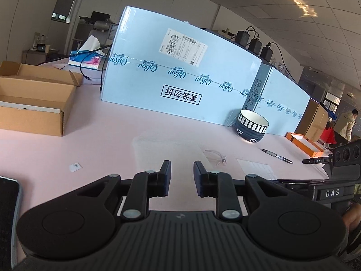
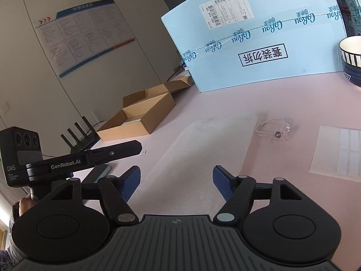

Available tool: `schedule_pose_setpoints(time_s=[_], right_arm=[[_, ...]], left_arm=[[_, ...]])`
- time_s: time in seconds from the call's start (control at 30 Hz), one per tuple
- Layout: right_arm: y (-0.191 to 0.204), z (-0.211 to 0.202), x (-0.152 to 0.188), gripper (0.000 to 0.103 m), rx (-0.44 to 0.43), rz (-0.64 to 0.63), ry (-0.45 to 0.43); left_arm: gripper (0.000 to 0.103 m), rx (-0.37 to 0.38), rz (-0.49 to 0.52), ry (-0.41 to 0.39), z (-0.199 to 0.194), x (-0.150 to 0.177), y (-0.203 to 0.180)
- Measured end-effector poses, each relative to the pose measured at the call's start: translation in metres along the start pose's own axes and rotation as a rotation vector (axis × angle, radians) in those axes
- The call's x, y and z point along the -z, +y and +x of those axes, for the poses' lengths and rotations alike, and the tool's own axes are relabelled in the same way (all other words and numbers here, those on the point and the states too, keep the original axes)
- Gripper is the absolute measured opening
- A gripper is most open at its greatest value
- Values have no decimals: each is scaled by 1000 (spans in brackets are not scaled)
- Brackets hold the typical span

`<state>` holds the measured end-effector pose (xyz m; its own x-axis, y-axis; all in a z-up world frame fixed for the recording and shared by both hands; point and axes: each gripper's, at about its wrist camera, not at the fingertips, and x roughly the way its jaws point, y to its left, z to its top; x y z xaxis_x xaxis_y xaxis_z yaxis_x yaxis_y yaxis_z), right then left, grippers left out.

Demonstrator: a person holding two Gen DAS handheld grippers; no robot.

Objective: Fold shopping bag
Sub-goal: 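Move the right gripper toward the white cord beside the bag, then close the right gripper on the white cord and lift it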

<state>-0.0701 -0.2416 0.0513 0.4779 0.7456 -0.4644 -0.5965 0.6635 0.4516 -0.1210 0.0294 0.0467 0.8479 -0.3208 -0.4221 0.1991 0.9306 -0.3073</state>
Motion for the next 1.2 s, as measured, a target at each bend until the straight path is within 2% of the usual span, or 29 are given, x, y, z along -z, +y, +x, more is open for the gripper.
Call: schedule_pose_setpoints(time_s=[0.03,0.07,0.27,0.43,0.53,0.63,0.77,0.87,0.93,1.03,1.1,1.2], right_arm=[[-2,7,-4,12,19,-16,12],[-7,15,-9,10,36,-24,22],[-35,61,-41,10,82,-27,57],[-61,100,-51,11,111,13,114],[-73,101,-52,8,132,14,81],[-83,88,-57,18,187,25,24],[-93,58,-70,25,160,48,-100],[-75,44,-64,28,232,-95,-133],[-56,49,-55,28,309,-261,-86],[-31,61,-40,26,466,-583,-1],[-29,65,-39,26,482,-687,59],[-32,74,-47,26,461,-753,177]], left_arm=[[16,-18,8,30,16,-4,1],[14,-34,18,58,31,-7,3],[14,-50,37,156,95,-16,13],[14,-64,-1,176,125,-23,29],[14,-44,-31,155,127,-24,42],[14,-9,-61,140,126,-23,52],[14,21,-94,136,125,-23,59],[15,26,-88,135,122,-23,58],[16,28,-85,134,122,-23,58],[16,32,-89,134,122,-23,59],[17,33,-88,135,121,-23,59],[19,33,-77,135,121,-23,57]])
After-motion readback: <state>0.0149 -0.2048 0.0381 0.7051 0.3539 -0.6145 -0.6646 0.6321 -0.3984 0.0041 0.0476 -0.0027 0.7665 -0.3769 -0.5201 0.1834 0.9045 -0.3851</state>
